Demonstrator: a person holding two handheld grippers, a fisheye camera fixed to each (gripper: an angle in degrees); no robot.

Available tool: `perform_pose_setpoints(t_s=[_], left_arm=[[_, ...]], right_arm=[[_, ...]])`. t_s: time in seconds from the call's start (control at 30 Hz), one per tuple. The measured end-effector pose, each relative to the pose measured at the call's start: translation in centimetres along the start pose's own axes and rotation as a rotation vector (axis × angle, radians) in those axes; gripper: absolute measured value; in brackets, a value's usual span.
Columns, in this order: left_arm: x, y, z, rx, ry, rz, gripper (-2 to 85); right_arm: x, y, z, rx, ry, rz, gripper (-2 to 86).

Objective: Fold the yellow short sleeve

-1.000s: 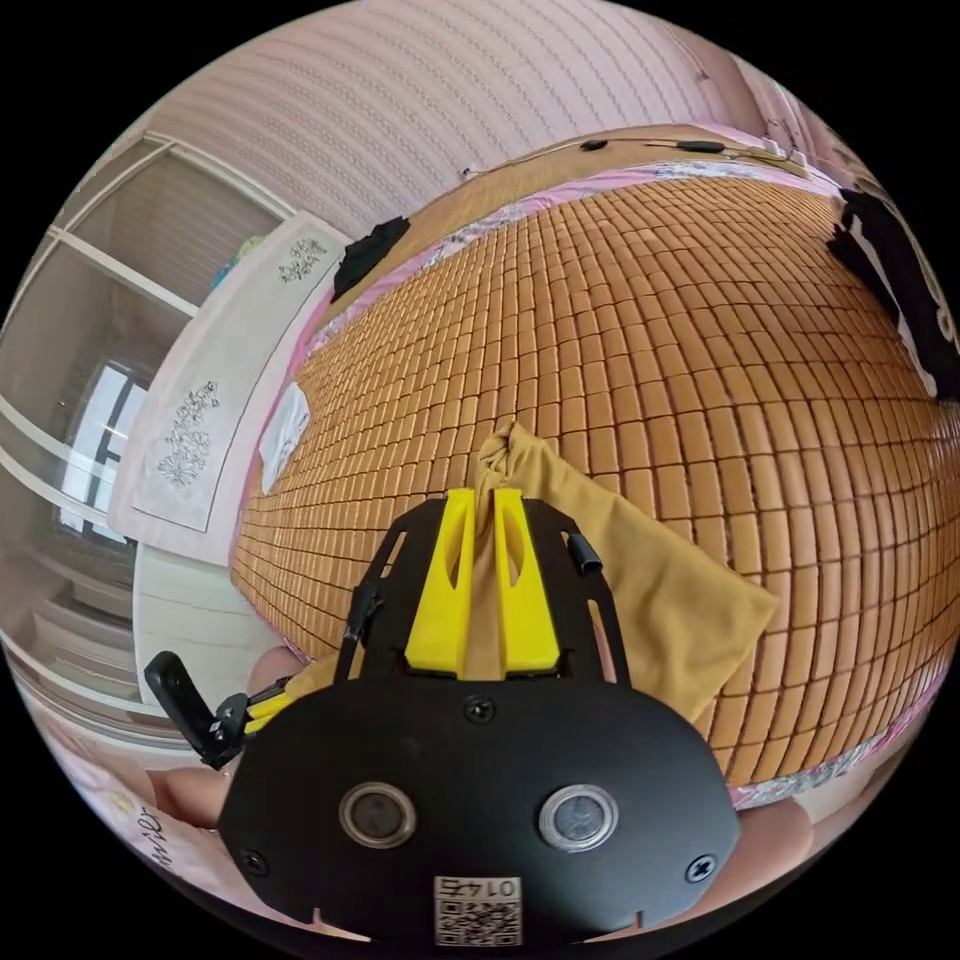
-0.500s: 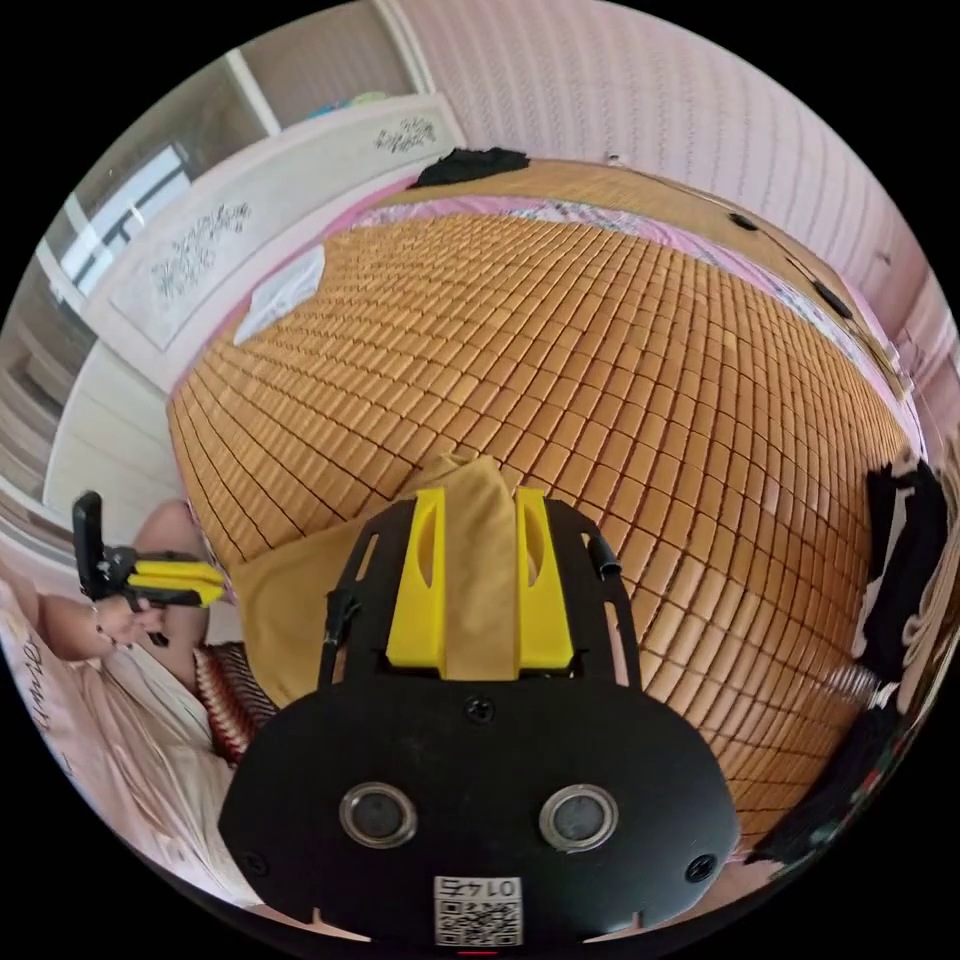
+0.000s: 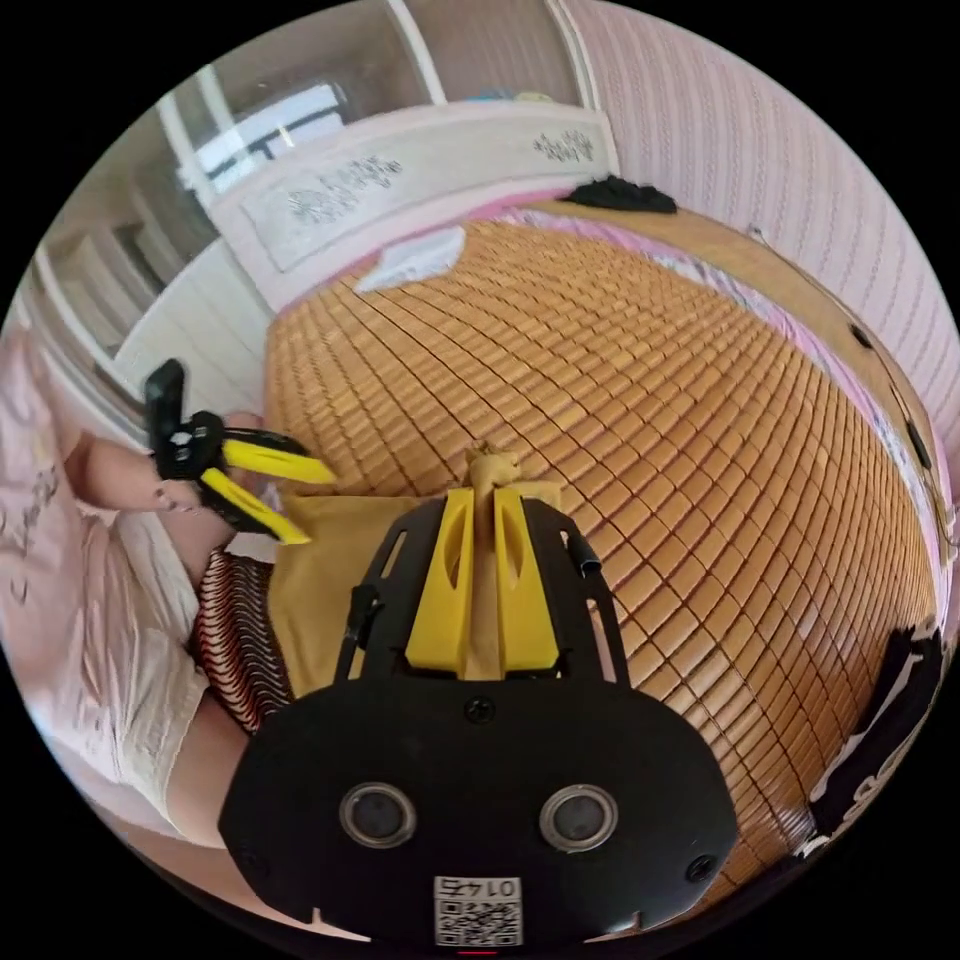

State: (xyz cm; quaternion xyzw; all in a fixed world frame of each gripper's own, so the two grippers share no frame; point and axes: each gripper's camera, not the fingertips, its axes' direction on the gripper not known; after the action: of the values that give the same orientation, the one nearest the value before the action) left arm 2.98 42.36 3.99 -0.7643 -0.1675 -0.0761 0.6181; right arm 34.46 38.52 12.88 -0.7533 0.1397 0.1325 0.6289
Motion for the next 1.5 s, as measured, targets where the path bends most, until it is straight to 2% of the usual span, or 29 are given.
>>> perform_pose_setpoints(t_s=[0.13, 0.27, 0.43, 0.57, 0.67, 0.83, 1.0, 1.1, 1.27, 1.5], left_arm=[[0.5, -1.0, 1.8, -0.044, -0.012, 0.075, 15.2], [0.7, -1.5, 2.4, -0.067, 0.012, 0.125, 14.7], [0.9, -2.3, 2.7, -0.075, 0.063, 0.095, 13.2], [1.8, -2.7, 2.9, -0.094, 0.050, 0.087, 12.5], [2.3, -2.8, 2.9, -0.096, 0.047, 0.070, 12.3], [3.0, -3.7, 3.2, -0.116, 0.064, 0.035, 11.4], [4.2, -4.5, 3.5, -0.119, 0.059, 0.054, 11.3], [4.8, -5.0, 3.6, -0.114, 0.065, 0.061, 11.3], [5.7, -5.9, 3.7, -0.106, 0.085, 0.060, 12.3], [7.8, -7.0, 3.9, -0.097, 0.096, 0.117, 10.3]], right_arm=[[-4.7, 2.3, -6.2, 0.150, -0.013, -0.144, 2.6], [-7.2, 4.1, -10.2, 0.227, 0.029, -0.122, 3.1], [-4.9, 1.7, -6.7, 0.117, 0.128, -0.010, 5.0], [-0.4, -0.4, -1.4, 0.028, 0.106, 0.176, 8.2], [1.1, -0.8, 0.9, -0.052, 0.095, 0.227, 10.4], [-0.1, -1.0, 3.1, -0.194, 0.051, 0.142, 7.9], [-3.5, -0.5, 3.0, -0.193, 0.140, -0.002, 4.1], [-5.0, 0.6, 1.1, -0.134, 0.128, -0.048, 2.9], [-9.4, 4.1, -5.6, 0.069, 0.105, -0.128, 2.1], [-14.4, 7.8, -10.9, 0.141, 0.142, -0.174, 2.0]])
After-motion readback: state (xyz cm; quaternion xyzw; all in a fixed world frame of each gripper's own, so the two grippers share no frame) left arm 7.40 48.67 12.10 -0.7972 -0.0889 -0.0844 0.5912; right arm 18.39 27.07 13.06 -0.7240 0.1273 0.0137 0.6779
